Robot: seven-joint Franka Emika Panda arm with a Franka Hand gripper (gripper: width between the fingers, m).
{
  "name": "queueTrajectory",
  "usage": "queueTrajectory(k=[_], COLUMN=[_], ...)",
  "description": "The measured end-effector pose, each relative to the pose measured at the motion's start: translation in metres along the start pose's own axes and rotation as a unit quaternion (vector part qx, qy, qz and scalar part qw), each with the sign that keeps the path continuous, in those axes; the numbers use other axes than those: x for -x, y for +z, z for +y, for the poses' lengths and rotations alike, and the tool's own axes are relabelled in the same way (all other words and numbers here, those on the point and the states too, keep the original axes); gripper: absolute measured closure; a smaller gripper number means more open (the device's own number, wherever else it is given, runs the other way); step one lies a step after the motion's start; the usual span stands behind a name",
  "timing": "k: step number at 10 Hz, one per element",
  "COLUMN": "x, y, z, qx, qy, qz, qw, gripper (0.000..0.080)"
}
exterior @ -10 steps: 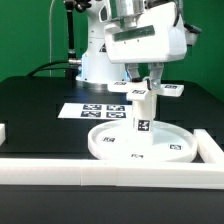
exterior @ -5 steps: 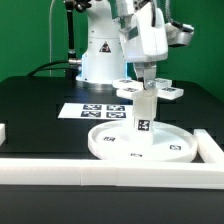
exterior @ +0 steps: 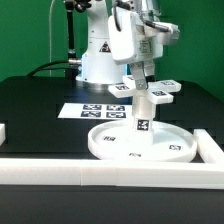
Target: Assemble round table
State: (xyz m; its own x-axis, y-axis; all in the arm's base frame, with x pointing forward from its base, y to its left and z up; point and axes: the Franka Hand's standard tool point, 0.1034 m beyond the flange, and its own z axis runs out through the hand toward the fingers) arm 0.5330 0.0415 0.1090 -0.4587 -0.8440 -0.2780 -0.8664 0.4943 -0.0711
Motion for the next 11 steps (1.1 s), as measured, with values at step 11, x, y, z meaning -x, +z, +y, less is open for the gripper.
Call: queueTrajectory(k=[11], x=[0.010], y=[-0.026], z=[0.002], qx=[0.029], qy=[-0.173], qz=[-0.008], qw=[0.985], gripper=[0.0151])
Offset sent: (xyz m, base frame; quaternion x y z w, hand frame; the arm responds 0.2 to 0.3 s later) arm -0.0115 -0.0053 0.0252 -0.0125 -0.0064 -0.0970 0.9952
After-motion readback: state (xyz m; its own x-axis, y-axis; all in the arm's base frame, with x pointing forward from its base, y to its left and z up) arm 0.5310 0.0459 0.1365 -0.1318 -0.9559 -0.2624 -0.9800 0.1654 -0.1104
